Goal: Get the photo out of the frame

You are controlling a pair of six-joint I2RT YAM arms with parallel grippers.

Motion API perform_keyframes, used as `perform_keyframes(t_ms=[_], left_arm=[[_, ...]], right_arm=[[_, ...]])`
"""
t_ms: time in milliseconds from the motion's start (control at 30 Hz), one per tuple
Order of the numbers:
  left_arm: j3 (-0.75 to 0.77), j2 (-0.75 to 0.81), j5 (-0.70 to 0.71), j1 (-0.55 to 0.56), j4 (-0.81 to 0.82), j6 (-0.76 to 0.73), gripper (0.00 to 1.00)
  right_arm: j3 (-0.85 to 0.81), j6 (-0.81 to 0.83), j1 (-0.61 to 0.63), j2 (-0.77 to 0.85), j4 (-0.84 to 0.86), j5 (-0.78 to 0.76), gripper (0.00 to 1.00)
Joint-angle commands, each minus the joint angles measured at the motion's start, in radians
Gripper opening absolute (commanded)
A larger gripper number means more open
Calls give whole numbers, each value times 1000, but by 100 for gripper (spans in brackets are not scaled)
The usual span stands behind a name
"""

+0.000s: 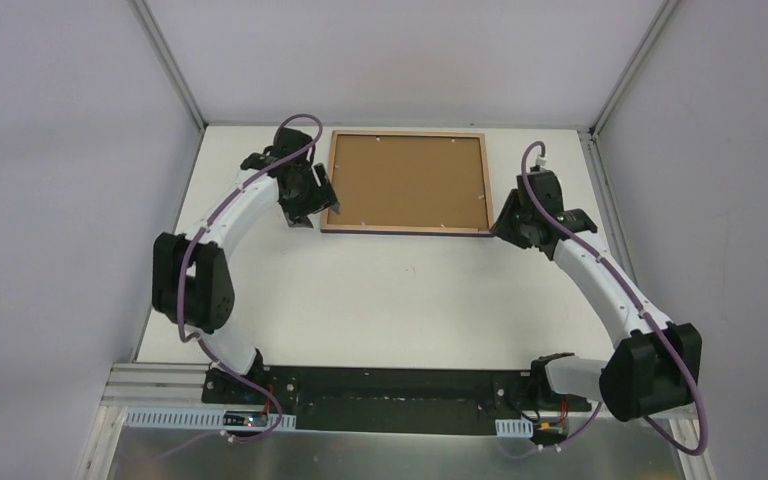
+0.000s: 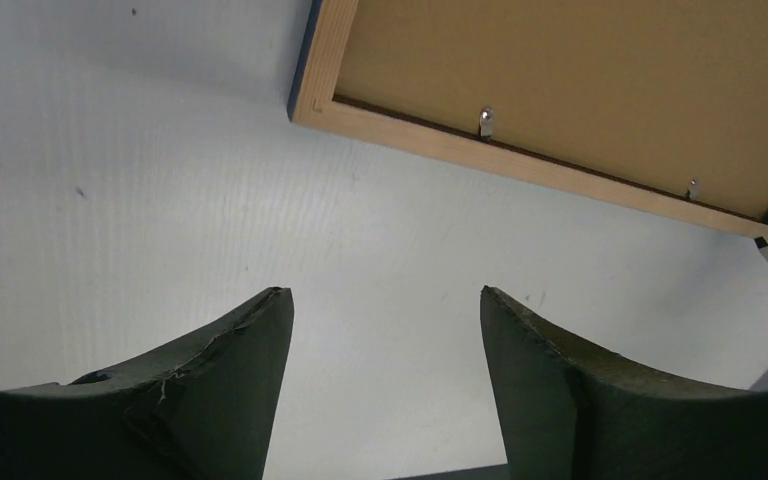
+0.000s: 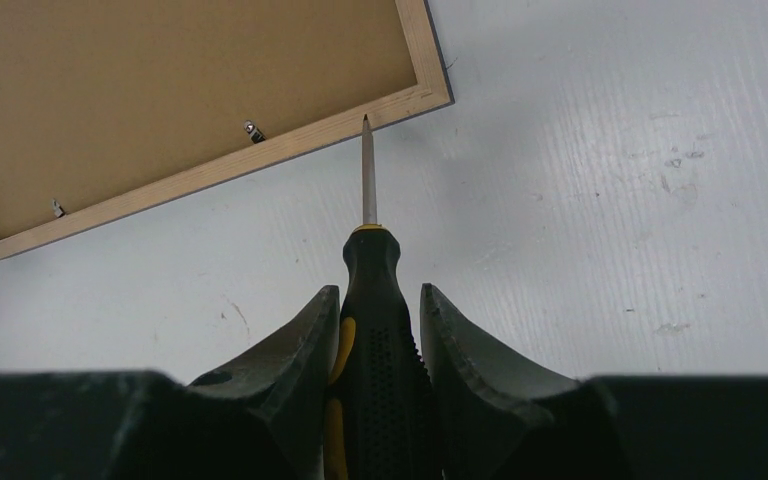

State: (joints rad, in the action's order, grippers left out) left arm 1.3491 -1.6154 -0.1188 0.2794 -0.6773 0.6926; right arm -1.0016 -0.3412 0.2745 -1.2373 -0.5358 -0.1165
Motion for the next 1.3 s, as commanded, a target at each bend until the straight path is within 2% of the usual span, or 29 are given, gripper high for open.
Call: perform_keyframes(t_ms=[0,67,300,433,833,1067,1267], left_arm=[[120,-137,40,-34,-5,-159,70],[153,-189,26,-53,-3,-167,70],[236,-317,-23,-79,12,-226,61],[258,-377,-97,-84,23,-279,60],[310,-476,-162,-94,28,-338,56],[303,-507,-190,-97,28,-354,39],[271,-507,-197,-97,26,-349,31]], right_arm=[[-75,30,-6,-38,54,-36,0],[-96,47,-7,-65,48,-31,0],[-132,78,-13,-121,33,-41,0],[-161,105,-28,-173,31,-36,0],[-272,142,-49,-291,22,-41,0],[-310,147,-49,-350,29,-61,0],[-332,148,-47,-387,48,-90,0]])
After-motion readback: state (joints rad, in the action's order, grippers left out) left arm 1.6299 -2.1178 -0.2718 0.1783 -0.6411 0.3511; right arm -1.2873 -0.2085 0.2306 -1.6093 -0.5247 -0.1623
